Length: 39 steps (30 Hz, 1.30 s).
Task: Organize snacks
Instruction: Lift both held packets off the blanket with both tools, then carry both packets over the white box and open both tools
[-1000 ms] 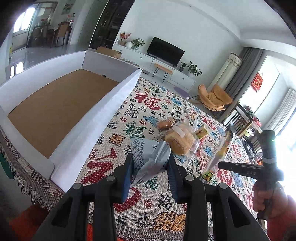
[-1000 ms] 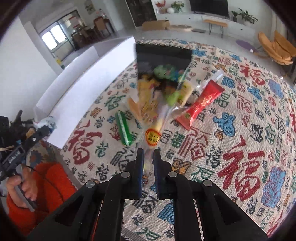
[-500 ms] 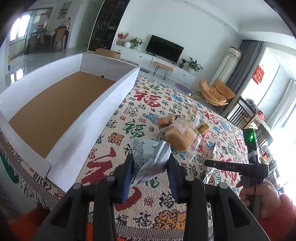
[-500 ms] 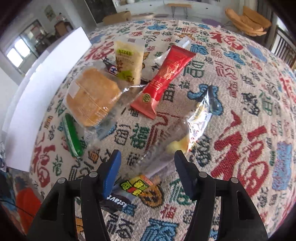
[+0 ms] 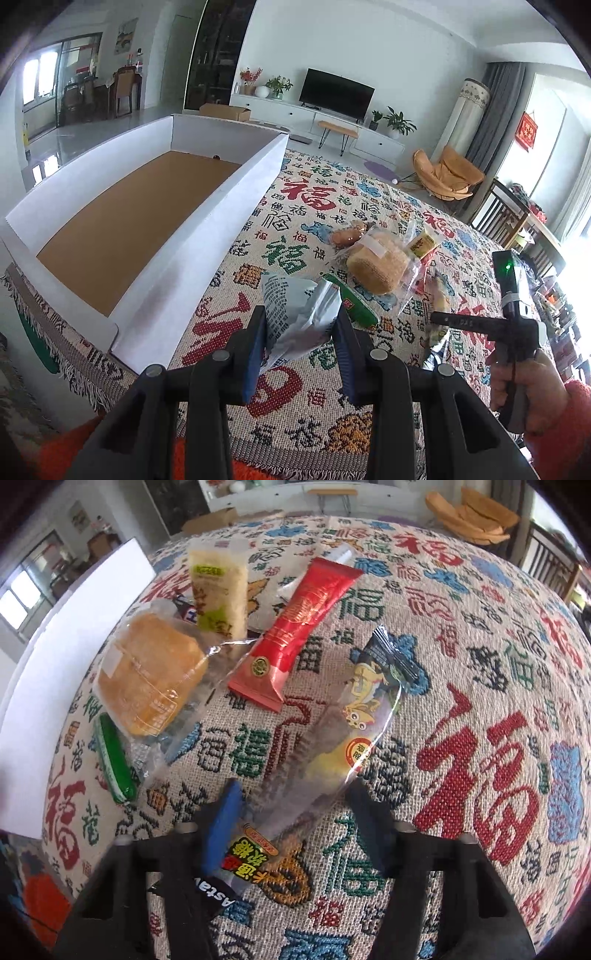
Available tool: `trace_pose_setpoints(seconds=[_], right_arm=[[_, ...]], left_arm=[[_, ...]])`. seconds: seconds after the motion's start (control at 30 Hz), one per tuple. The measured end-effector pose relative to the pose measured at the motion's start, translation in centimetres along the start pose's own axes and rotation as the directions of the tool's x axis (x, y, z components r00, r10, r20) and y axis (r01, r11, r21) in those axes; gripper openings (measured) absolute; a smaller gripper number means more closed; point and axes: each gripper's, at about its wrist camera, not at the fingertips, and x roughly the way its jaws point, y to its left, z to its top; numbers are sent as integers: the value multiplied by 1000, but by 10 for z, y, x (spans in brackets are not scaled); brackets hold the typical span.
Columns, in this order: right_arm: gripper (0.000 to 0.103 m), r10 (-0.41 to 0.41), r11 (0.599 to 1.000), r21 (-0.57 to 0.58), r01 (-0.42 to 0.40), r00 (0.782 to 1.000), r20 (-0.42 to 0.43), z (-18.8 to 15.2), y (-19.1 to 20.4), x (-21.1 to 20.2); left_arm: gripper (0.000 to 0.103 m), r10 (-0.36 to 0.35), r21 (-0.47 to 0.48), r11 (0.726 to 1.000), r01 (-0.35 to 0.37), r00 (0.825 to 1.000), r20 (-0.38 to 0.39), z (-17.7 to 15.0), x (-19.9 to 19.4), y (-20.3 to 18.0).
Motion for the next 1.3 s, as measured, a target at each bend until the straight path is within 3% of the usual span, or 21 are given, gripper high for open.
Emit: trace_pose_setpoints(seconds=[0.07, 0.2, 0.27, 0.37, 0.5, 0.63, 0.67, 0.7, 0.73, 0.77, 0.87, 0.93, 0.97, 1.03, 1.1, 1.2, 1.3], right_arm=[[11, 111, 992, 65, -110, 994, -14, 0, -15, -7], [11, 170, 981, 90, -173, 985, 35, -7, -37, -43], [11, 234, 967, 89, -239, 970, 66, -4, -35, -69], [11, 305, 952, -9, -306, 945, 120, 19, 1, -110], [11, 435, 897, -161, -412, 888, 151, 61, 89, -137], [12, 518, 837, -275, -473, 847, 119, 101, 189, -130], [12, 547, 817, -278, -505, 832, 96, 109, 212, -123], [12, 569, 802, -273, -532, 819, 75, 114, 233, -116], [13, 581, 792, -274, -546, 812, 63, 121, 254, -107], [18, 586, 787, -281, -549, 808, 61, 126, 272, -98], [63, 584, 792, -255, -554, 810, 51, 127, 298, -76], [63, 603, 784, -227, -577, 795, 61, 115, 291, -77], [63, 602, 785, -233, -575, 795, 69, 107, 283, -77], [63, 554, 812, -284, -510, 827, 97, 91, 265, -76], [64, 479, 841, -357, -406, 865, 146, 67, 234, -77], [64, 370, 869, -420, -261, 906, 204, 30, 179, -68], [64, 235, 909, -400, -117, 937, 260, -1, 101, -51]], left_arm=[[34, -2, -10, 1000, 2, 1000, 0, 0, -3, 3], [34, -42, -57, 997, 42, 999, -1, 9, -12, 13], [34, -62, -82, 995, 62, 998, 7, 20, -18, 21], [34, -35, -101, 994, 39, 998, 46, 48, -31, 42], [34, 85, -108, 991, -78, 994, 62, 90, -32, 85], [37, 235, -116, 966, -229, 971, 33, 117, -20, 126], [42, 269, -129, 956, -265, 963, 21, 121, -17, 136], [61, 285, -143, 949, -281, 958, 7, 123, -12, 146], [89, 290, -159, 945, -288, 957, -8, 124, -7, 154], [98, 291, -178, 941, -288, 957, -10, 125, -3, 161], [101, 326, -203, 924, -325, 945, -28, 121, 8, 173], [101, 334, -194, 923, -333, 942, -32, 117, 13, 172], [101, 345, -183, 922, -342, 939, -16, 113, 15, 166], [101, 349, -168, 925, -340, 937, 27, 107, 18, 148], [101, 272, -128, 956, -264, 961, 48, 105, 28, 128], [101, 207, -63, 977, -204, 978, 34, 102, 47, 102], [100, 199, -54, 978, -200, 980, -31, 95, 67, 89]])
